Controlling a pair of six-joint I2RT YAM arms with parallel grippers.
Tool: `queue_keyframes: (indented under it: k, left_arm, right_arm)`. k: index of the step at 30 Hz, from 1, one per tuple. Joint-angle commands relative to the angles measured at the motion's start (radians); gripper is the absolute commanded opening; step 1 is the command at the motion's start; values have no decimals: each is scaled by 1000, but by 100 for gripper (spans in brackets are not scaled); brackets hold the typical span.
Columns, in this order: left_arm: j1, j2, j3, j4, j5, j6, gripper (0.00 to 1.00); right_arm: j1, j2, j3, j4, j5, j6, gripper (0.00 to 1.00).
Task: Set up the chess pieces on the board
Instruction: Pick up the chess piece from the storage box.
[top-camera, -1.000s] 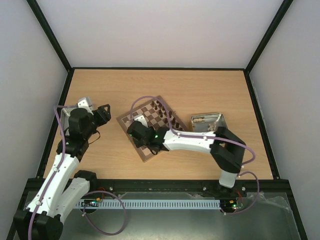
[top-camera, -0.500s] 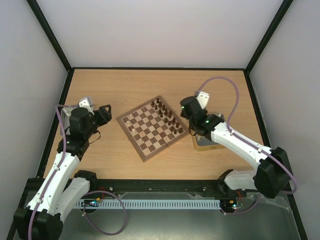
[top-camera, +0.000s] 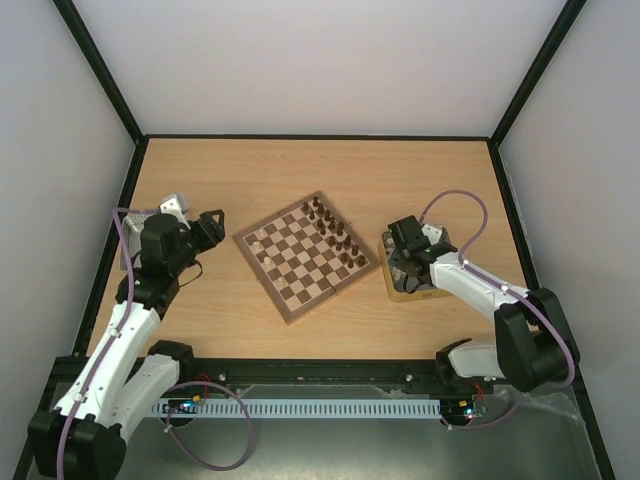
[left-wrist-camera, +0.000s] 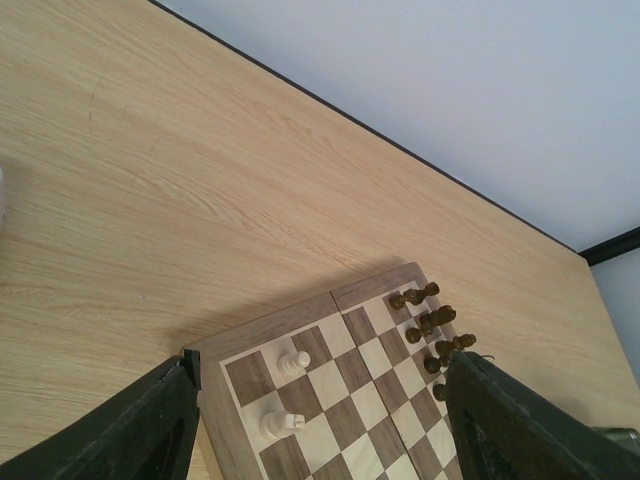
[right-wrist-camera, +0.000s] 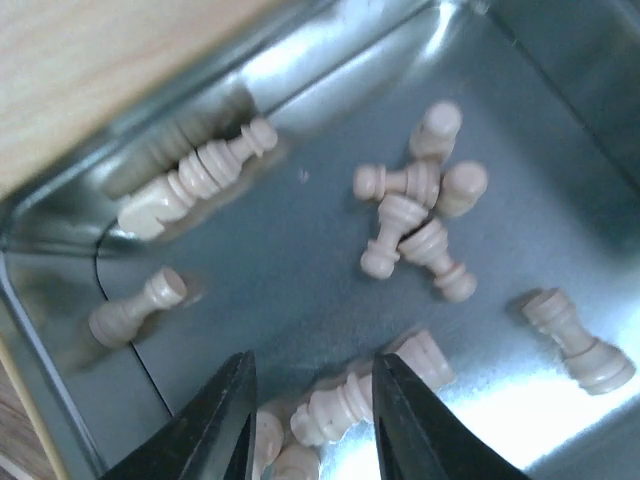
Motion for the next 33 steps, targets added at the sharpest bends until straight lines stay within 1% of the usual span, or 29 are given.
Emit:
queue_keyframes:
  k: [1, 5, 9, 11, 14, 17, 19, 25, 31, 33]
  left_arm:
    - [-5, 5, -5, 26, 14, -10, 69]
    - [-5, -1, -7, 24, 8, -8, 69]
    - [-6, 1, -12, 27, 9, -11, 69]
    - [-4, 1, -12, 25, 9, -10, 69]
    - [-6, -1, -14, 24, 6, -8, 69]
    - [-5, 0, -17, 26, 6, -8, 69]
    - [-6, 0, -19, 28, 8, -8, 69]
    - [-5, 0, -21, 31, 9, -8, 69]
    - [-5, 0, -21, 34, 8, -11, 69]
    - [-6, 1, -20, 34, 6, -10, 69]
  right_arm:
    - [-3, 17, -24, -9, -81, 2, 30]
    - [-3, 31, -29, -10, -121, -12, 33]
    - [-3, 52, -32, -5, -142, -18, 32]
    - [-3, 52, -36, -4, -153, -17, 26]
    - [-3, 48, -40, -11, -154, -13, 20]
    - [-3, 35, -37, -19, -139, -8, 10]
    - [-3, 18, -28, -23, -115, -4, 7]
    - [-3, -41, 31, -52, -33, -10, 4]
    - [0, -58, 111, -75, -44, -25, 4]
    - [19, -52, 143, -79, -49, -29, 4]
